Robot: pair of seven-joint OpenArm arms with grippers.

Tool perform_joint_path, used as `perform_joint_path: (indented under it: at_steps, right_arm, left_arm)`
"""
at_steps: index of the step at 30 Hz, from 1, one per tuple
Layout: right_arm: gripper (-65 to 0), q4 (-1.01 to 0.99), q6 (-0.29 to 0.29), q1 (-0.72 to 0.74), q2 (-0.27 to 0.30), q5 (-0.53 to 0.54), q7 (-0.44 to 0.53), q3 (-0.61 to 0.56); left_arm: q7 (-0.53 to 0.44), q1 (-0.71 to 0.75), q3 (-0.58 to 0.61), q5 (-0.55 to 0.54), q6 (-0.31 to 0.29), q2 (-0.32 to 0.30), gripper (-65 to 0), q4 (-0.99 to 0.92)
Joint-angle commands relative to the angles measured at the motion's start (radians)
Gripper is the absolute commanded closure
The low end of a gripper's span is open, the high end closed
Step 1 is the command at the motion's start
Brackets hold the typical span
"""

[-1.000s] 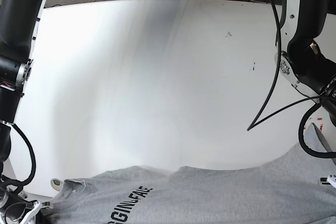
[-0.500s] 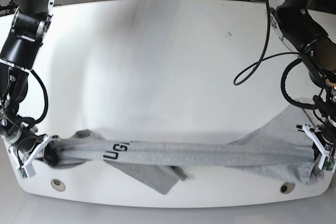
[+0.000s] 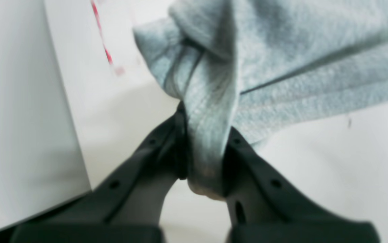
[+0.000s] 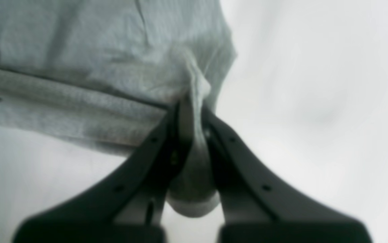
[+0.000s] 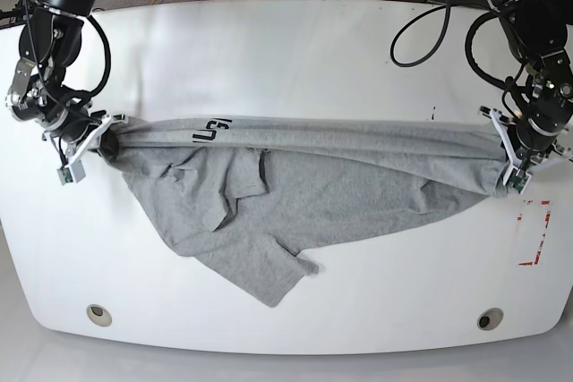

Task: Fold the T-shirt properly
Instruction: 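Lift the shirt with both grippers and lay it down again, then drag the shirt edge with the left gripper away from the right gripper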

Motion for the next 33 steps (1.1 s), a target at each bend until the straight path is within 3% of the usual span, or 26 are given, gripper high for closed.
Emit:
perform_joint_path:
  at_steps: [1,7,14,18,20,25,33]
  right_arm:
    - [0.0,0.050,0.001,-0.011,0.023,0.014,0.028,0.009]
    - [0.0,0.076,0.001,-0.074,0.010,0.014,0.028,0.009]
    - [0.0,0.076,0.001,-0.126,0.010,0.014,0.015,0.009]
    - [0.0,0.073,0.001,-0.146,0.010,0.012,0.015,0.009]
    - [0.0,0.073,0.001,-0.153,0.010,0.012,0.015,0.009]
    - [0.0,0.073,0.001,-0.161,0.010,0.006,0.015,0.009]
    - [0.0,0.076,0.001,-0.193,0.010,0.005,0.015,0.009]
  left_arm:
    - [-0.019,0.022,0.015,-0.002,0.008,-0.032,0.0,0.027]
    - [-0.019,0.140,0.041,-0.002,0.008,-0.075,-1.8,0.038]
    - [-0.018,0.213,-0.030,-0.002,0.008,-0.068,-25.3,0.035]
    - [-0.018,0.257,-0.059,-0.027,0.008,-0.073,-35.0,0.030]
    - [-0.018,0.283,-0.073,-0.074,0.008,-0.076,-37.5,0.029]
    - [-0.016,0.352,-0.073,-0.247,0.008,-0.156,-38.1,-0.042]
    - [-0.015,0.395,-0.070,-0.672,0.008,-0.345,-38.2,-0.326]
